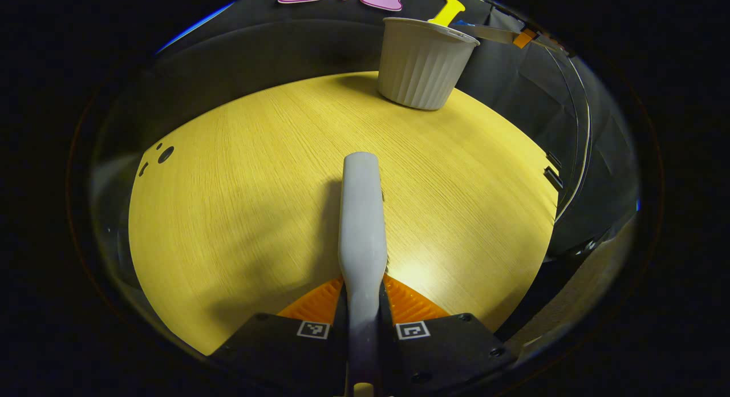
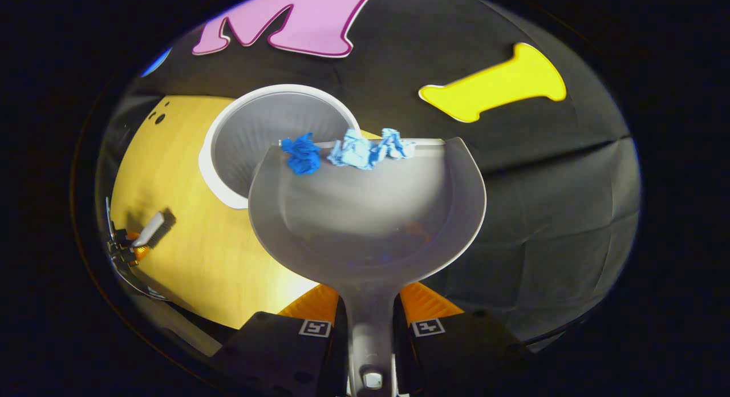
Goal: Pick up the small broom and dustpan from the desktop, sweep the trash into the dustpan with the broom, and then empty the trash into the garbage bin.
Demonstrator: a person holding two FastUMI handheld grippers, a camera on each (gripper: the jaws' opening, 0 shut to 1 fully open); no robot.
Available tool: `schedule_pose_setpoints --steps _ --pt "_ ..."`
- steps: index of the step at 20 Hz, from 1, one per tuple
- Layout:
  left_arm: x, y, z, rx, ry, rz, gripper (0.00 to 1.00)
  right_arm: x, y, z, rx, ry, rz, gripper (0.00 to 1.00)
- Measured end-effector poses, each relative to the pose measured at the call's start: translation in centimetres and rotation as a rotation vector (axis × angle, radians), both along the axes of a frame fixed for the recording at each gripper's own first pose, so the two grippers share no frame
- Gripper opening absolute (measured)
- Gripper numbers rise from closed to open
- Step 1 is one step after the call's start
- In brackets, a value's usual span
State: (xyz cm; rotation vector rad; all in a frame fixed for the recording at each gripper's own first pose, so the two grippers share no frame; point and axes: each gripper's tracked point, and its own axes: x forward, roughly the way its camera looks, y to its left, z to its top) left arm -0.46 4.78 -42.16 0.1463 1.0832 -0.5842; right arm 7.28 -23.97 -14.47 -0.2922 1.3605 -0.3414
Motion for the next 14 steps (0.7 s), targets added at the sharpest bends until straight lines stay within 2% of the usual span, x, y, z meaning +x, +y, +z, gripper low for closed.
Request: schedule_pose_setpoints --steps 3,7,14 --pt "0.2 -0.2 -0.3 -0.004 0.008 0.011 0.28 0.9 -0.6 0.1 -0.101 0.097 0.099 0.36" --pt "0.1 -0.6 -0.5 -0.011 0.015 0.014 0.28 3.1 -1.2 0.7 -0.175 0.150 0.211 0.36" --pt "0.2 -0.5 -0.4 -0.004 0.011 0.037 0.28 4.2 -0.8 0.5 -0.159 0.108 0.239 0.36"
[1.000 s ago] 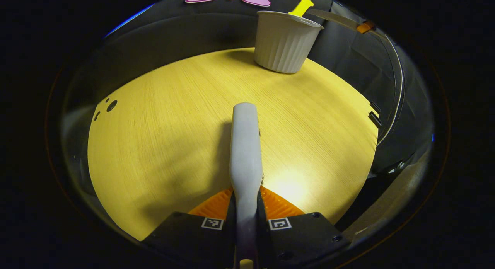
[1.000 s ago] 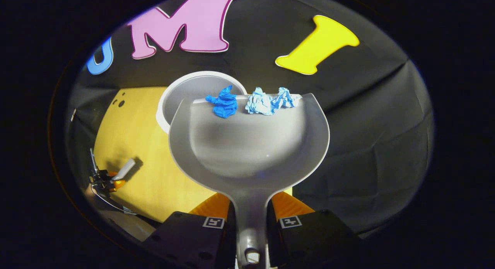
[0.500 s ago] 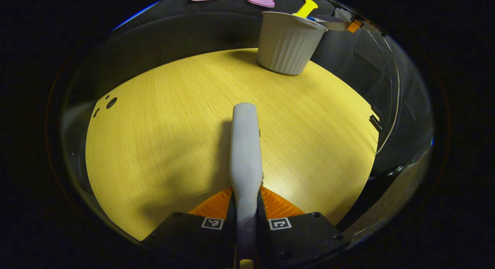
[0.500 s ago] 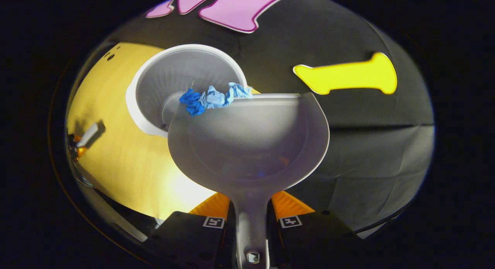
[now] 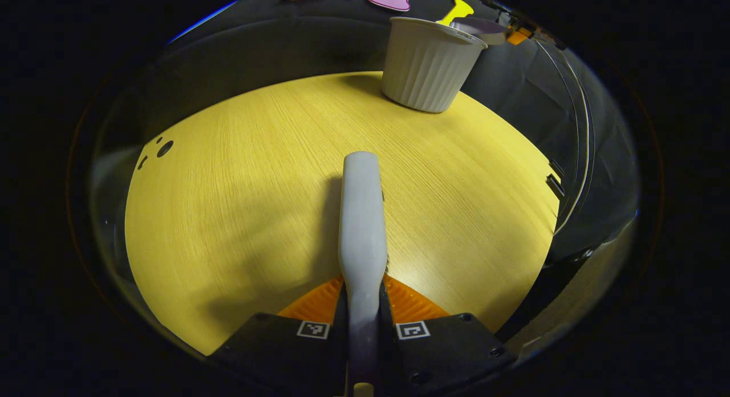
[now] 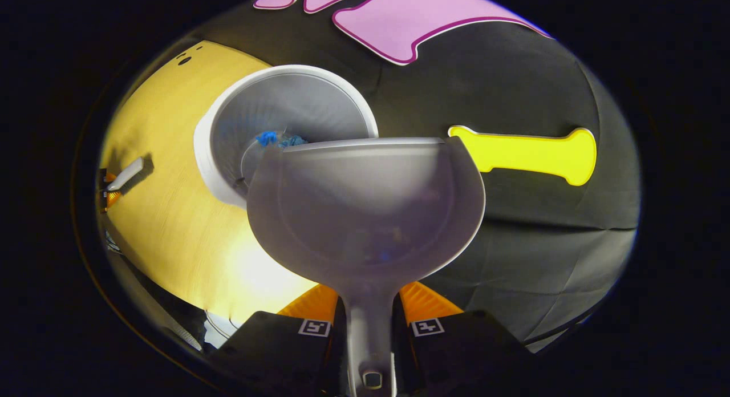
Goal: Pick up the small broom and dustpan from the desktop, sweep the trash into the dustpan with the broom, and then empty the trash into the garbage bin.
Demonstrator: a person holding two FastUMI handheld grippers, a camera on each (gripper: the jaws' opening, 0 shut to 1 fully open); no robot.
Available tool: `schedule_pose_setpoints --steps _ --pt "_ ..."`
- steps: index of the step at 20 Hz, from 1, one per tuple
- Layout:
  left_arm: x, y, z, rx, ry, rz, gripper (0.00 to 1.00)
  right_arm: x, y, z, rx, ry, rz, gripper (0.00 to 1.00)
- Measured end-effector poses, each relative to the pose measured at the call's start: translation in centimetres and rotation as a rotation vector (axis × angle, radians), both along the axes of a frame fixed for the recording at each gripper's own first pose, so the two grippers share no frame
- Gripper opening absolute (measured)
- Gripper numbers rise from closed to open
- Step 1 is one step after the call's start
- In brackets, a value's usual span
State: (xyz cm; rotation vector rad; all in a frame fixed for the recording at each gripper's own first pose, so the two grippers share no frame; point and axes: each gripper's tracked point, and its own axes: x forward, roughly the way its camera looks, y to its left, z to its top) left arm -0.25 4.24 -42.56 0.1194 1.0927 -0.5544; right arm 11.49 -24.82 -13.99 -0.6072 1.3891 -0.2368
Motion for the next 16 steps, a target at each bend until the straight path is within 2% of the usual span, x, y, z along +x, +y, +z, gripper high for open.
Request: schedule_pose_setpoints --steps 2,7,10,11,16 --pt "0.1 0.1 -0.1 0.007 -0.002 0.018 0.28 0.0 0.3 0.2 0.024 -0.066 -0.024 0.36" --pt "0.3 0.6 0.0 0.017 -0.005 0.074 0.28 -1.2 3.3 2.6 0.183 -0.289 -0.089 0.36" --pt "0.5 1.0 0.2 0.035 -0.013 0.097 0.25 -3.2 6.4 4.4 0.259 -0.386 -0.079 0.36" --pt "0.5 1.2 0.4 0.039 -0.015 0.106 0.28 -3.9 7.7 4.7 0.287 -0.404 -0.072 0.36" --pt "1.1 1.4 1.3 0.053 -0.031 0.143 0.28 -9.9 16.3 2.2 0.464 -0.412 -0.059 0.36"
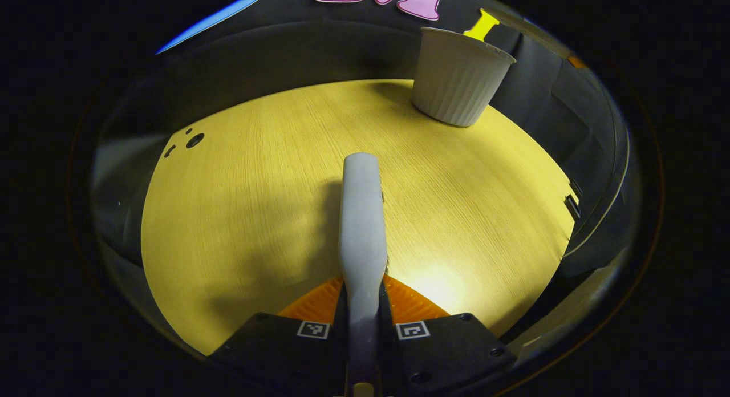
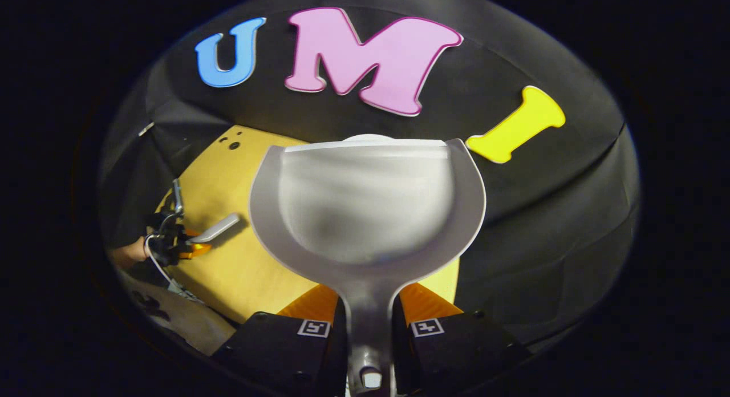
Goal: Pick up the small broom and dustpan from the desktop, sweep the trash into the dustpan with the broom, and then empty the trash into the garbage bin.
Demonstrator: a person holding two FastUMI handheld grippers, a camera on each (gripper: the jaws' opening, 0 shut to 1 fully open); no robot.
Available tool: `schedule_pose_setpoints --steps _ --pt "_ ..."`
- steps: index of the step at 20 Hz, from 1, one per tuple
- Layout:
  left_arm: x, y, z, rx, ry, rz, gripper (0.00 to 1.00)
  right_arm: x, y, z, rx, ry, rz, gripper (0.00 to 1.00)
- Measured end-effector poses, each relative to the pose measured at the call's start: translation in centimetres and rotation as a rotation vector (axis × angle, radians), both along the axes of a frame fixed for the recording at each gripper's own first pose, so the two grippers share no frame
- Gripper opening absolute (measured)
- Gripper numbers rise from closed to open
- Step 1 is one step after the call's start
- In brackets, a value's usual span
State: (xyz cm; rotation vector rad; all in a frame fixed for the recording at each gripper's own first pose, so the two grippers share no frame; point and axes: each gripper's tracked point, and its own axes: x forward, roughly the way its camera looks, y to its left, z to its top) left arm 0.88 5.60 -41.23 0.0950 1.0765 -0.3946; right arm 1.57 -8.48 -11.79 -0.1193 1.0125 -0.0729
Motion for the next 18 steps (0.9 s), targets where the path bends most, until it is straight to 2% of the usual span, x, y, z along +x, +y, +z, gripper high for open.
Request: schedule_pose_setpoints --steps 3,4,6,8,13,14,15,18 --pt "-0.1 -0.2 0.3 0.014 -0.001 0.013 0.28 -3.7 3.9 -3.8 0.035 0.025 0.014 0.36" --pt "-0.1 -0.3 0.4 0.018 -0.001 0.014 0.25 -4.8 4.8 -5.4 0.048 0.045 0.024 0.36" --pt "-0.1 -0.4 0.6 0.031 -0.001 0.017 0.31 -6.7 6.7 -9.3 0.075 0.098 0.032 0.36" --pt "-0.1 -0.6 0.7 0.040 0.000 0.024 0.28 -8.1 8.5 -12.8 0.090 0.135 0.034 0.36" --pt "-0.2 -1.0 0.3 0.065 0.004 0.057 0.28 -8.8 11.4 -21.4 0.133 0.205 0.037 0.36" --pt "-0.2 -1.0 0.2 0.069 0.007 0.062 0.31 -8.7 11.6 -22.7 0.127 0.217 0.044 0.36" --pt "-0.3 -1.1 0.0 0.069 0.013 0.069 0.28 -8.4 11.7 -23.9 0.125 0.223 0.045 0.36" --pt "-0.2 -1.0 -0.5 0.072 0.026 0.092 0.28 -7.4 12.9 -26.4 0.179 0.241 0.021 0.36"
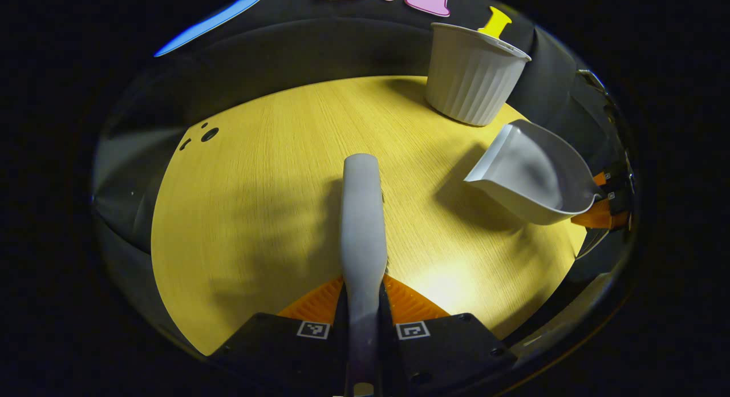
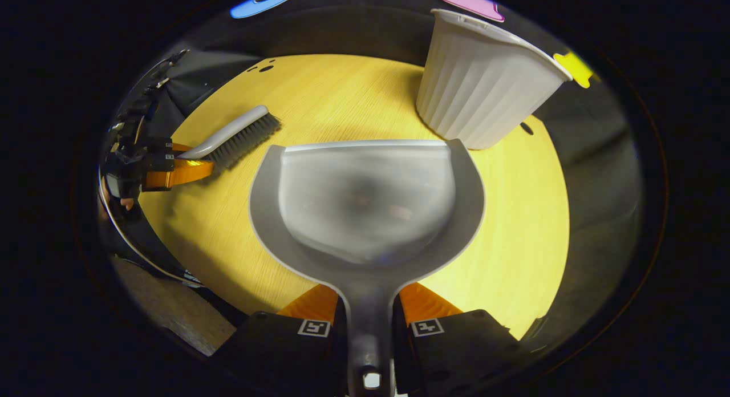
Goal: Pick up the small broom and dustpan from the desktop, sweep the trash into the dustpan with the broom, and then empty the trash into the garbage bin.
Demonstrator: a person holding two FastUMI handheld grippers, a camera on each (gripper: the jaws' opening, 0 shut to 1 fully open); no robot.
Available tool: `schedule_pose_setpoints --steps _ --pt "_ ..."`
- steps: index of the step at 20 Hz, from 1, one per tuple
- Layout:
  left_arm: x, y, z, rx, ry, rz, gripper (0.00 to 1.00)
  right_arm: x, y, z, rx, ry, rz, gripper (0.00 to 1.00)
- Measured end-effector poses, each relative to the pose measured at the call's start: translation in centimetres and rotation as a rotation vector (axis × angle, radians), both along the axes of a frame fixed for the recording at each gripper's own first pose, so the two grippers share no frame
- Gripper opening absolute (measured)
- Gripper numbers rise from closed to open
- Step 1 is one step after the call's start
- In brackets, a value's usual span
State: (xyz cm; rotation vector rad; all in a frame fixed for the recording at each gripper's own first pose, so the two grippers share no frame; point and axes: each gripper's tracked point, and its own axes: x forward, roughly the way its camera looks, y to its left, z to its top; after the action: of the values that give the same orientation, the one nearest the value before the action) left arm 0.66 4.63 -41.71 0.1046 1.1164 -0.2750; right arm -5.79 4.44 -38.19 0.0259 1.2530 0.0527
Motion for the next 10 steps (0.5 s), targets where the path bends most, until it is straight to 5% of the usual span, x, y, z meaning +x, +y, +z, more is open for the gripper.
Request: schedule_pose_setpoints --steps 4,6,10 --pt "0.1 0.1 -0.2 0.018 -0.001 0.021 0.31 0.7 0.4 -2.5 -0.008 0.010 0.011 0.37" --pt "0.2 0.1 -0.5 0.032 0.005 0.028 0.24 0.7 0.4 -3.2 -0.018 0.014 0.026 0.37" --pt "0.4 0.0 -0.6 0.050 0.006 0.024 0.32 0.4 1.0 -3.7 -0.009 0.031 0.038 0.38"
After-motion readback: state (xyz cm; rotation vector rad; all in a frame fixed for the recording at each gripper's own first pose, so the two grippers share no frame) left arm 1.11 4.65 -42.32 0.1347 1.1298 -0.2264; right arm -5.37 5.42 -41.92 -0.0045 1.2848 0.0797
